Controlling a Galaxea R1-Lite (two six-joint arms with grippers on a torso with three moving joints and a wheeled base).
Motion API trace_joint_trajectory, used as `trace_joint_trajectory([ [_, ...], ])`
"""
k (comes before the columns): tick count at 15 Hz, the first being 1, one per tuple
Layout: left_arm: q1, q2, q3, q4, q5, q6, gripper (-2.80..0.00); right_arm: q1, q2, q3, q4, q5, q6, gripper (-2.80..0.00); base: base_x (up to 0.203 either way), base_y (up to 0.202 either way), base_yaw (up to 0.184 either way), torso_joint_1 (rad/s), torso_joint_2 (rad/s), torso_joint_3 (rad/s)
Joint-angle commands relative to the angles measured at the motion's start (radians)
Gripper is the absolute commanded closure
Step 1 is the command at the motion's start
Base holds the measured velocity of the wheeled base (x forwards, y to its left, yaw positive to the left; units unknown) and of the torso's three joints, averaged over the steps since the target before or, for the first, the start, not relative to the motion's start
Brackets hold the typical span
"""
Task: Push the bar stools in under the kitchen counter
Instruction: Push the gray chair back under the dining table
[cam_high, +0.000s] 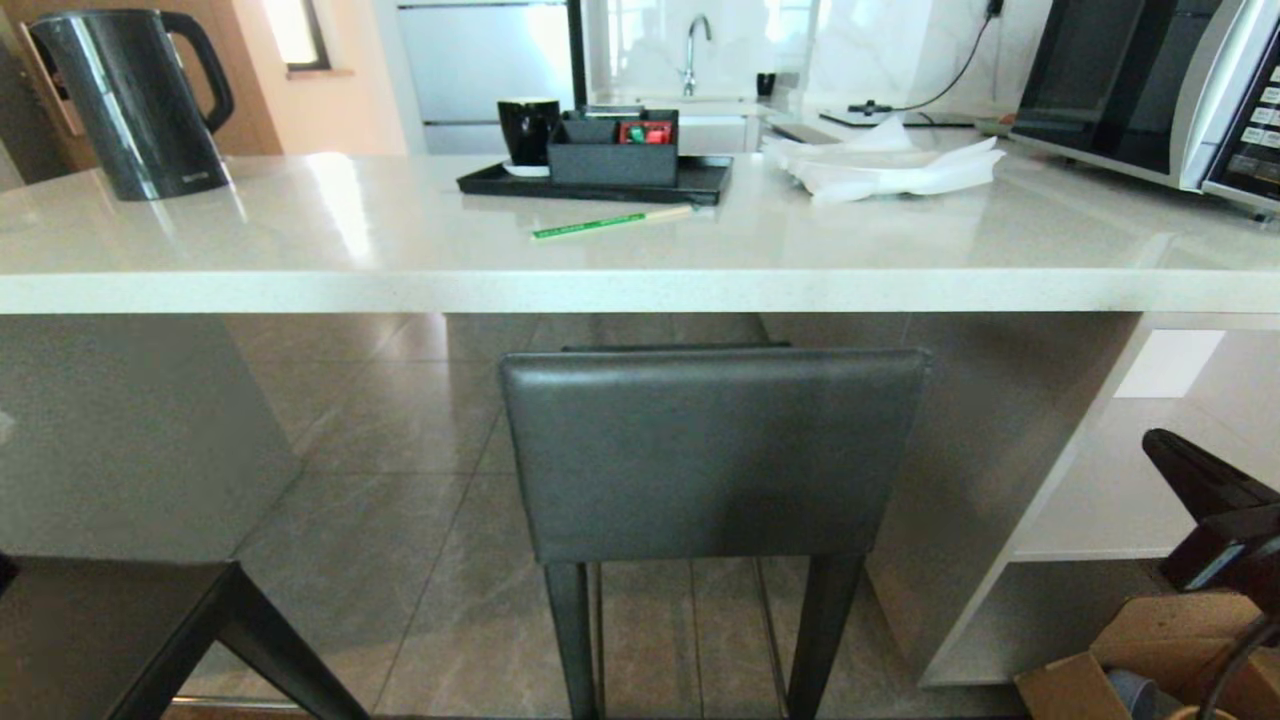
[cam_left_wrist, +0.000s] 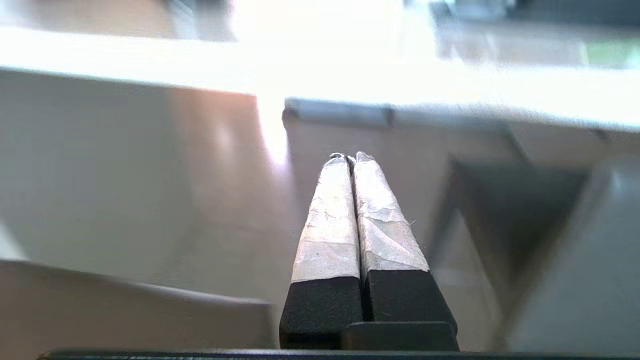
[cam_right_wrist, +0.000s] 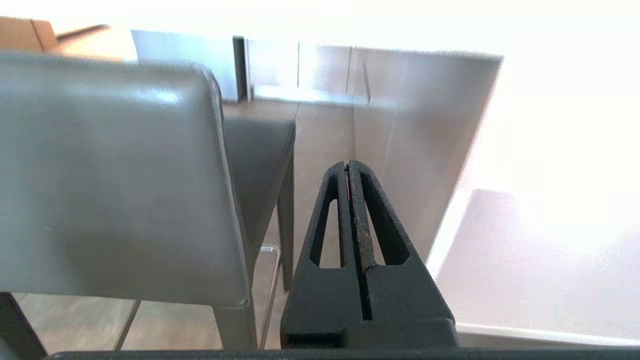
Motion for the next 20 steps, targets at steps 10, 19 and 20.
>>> trace_joint_trajectory([
  [10, 0.143, -0.534, -0.294, 0.591, -0.279, 0.023, 0.00, -0.020, -0.984, -0.464, 1.304, -0.014, -0.052, 0.00, 0.000, 0.000, 0.000, 0.000, 0.00, 0.000],
  [19, 0.109, -0.780, -0.078, 0.770, -0.291, 0.091, 0.00, -0.157, -1.076, -0.521, 1.476, 0.031, -0.064, 0.00, 0.000, 0.000, 0.000, 0.000, 0.00, 0.000],
  [20, 0.107, -0.783, -0.048, 0.782, -0.285, 0.090, 0.00, -0.151, -1.122, -0.475, 1.478, 0.034, -0.066, 0.00, 0.000, 0.000, 0.000, 0.000, 0.00, 0.000],
])
